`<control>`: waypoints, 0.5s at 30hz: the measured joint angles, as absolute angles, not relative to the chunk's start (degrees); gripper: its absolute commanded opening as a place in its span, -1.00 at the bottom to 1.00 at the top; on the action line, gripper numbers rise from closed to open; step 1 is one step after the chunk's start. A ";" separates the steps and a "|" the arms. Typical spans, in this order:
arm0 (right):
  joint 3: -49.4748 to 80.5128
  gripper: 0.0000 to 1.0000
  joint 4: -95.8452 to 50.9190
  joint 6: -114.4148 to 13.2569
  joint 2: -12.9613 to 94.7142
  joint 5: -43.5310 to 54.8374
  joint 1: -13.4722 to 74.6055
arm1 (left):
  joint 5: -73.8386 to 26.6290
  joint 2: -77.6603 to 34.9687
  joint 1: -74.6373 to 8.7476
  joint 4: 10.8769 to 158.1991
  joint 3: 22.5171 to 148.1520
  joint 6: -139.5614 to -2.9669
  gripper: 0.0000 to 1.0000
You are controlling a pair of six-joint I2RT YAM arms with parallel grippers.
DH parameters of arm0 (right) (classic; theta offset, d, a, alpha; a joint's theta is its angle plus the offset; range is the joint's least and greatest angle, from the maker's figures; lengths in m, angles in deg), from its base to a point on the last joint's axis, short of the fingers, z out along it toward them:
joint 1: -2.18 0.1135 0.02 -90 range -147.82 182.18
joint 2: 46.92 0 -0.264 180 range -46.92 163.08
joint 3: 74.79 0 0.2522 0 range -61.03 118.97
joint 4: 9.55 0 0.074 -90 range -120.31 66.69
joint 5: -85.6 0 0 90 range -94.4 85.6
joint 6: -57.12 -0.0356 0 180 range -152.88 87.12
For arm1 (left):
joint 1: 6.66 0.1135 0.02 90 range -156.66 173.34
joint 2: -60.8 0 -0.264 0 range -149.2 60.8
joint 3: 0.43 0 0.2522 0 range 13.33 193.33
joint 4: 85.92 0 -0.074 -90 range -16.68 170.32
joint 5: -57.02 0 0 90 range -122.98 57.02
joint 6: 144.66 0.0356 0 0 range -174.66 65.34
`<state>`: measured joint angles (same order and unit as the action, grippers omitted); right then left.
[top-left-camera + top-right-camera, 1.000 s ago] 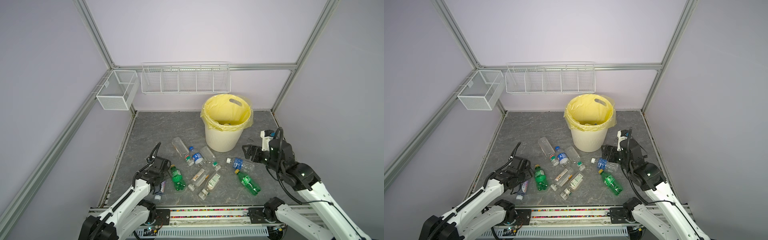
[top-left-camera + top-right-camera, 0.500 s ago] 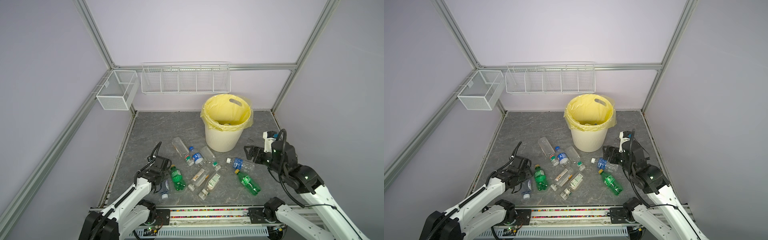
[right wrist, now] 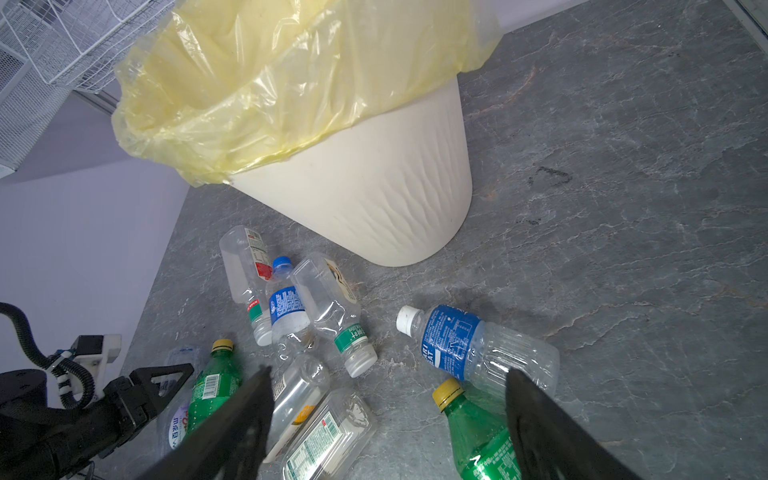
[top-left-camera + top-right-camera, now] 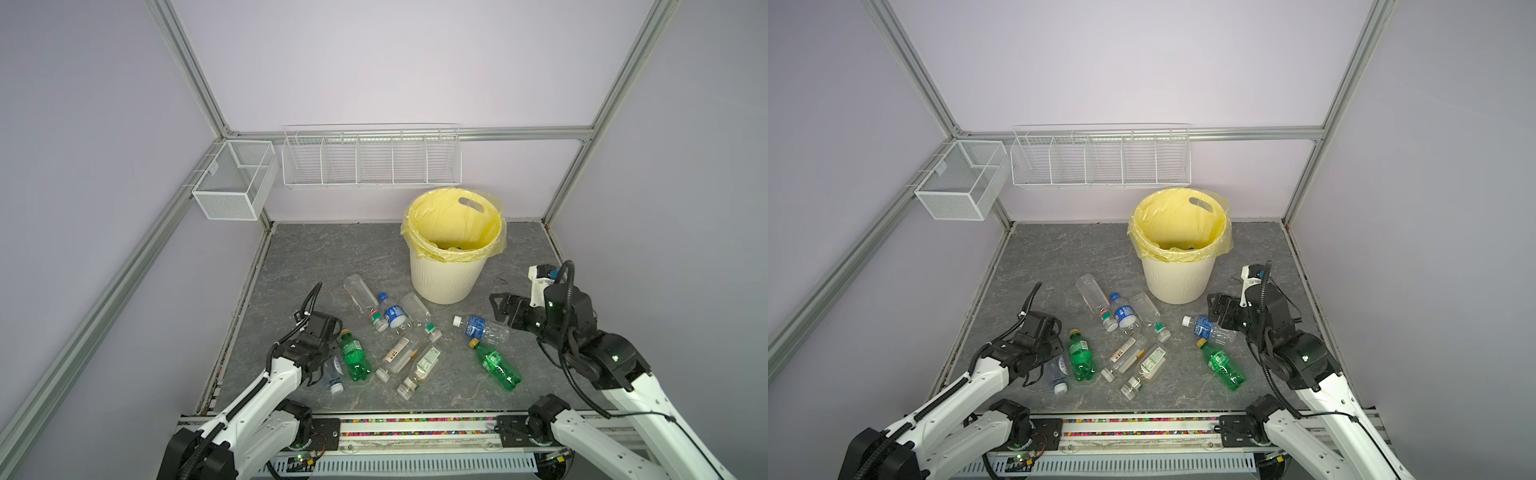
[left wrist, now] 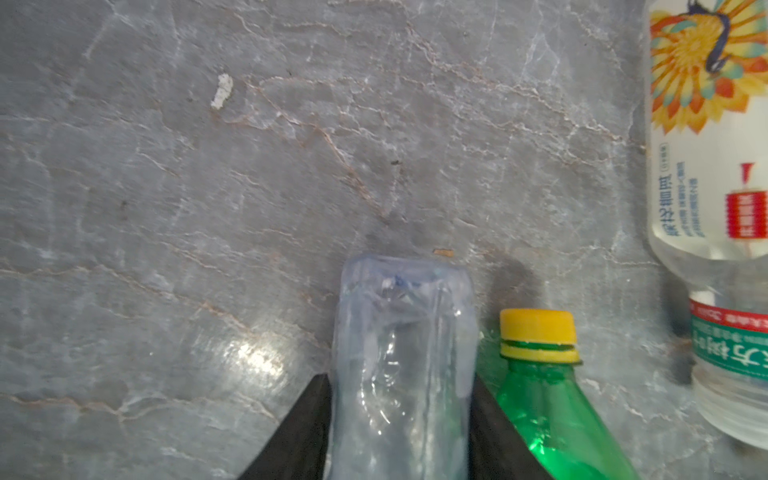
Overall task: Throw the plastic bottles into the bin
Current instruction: 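Close the left gripper around the crushed clear bottle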
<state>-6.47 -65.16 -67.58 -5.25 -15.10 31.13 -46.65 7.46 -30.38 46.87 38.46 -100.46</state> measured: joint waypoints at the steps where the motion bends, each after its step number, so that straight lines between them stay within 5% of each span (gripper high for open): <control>1: -6.47 0.77 -65.16 -67.60 -5.25 -15.10 31.13 | -46.65 7.89 -30.38 46.65 38.46 -100.48 -0.05; 15: -7.50 0.77 -65.49 -68.28 -6.08 -15.08 31.13 | -46.19 14.47 -30.38 41.55 39.57 -101.14 -0.05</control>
<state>-7.50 -65.49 -68.28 -6.08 -15.08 31.13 -46.19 14.47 -30.38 41.55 39.57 -101.14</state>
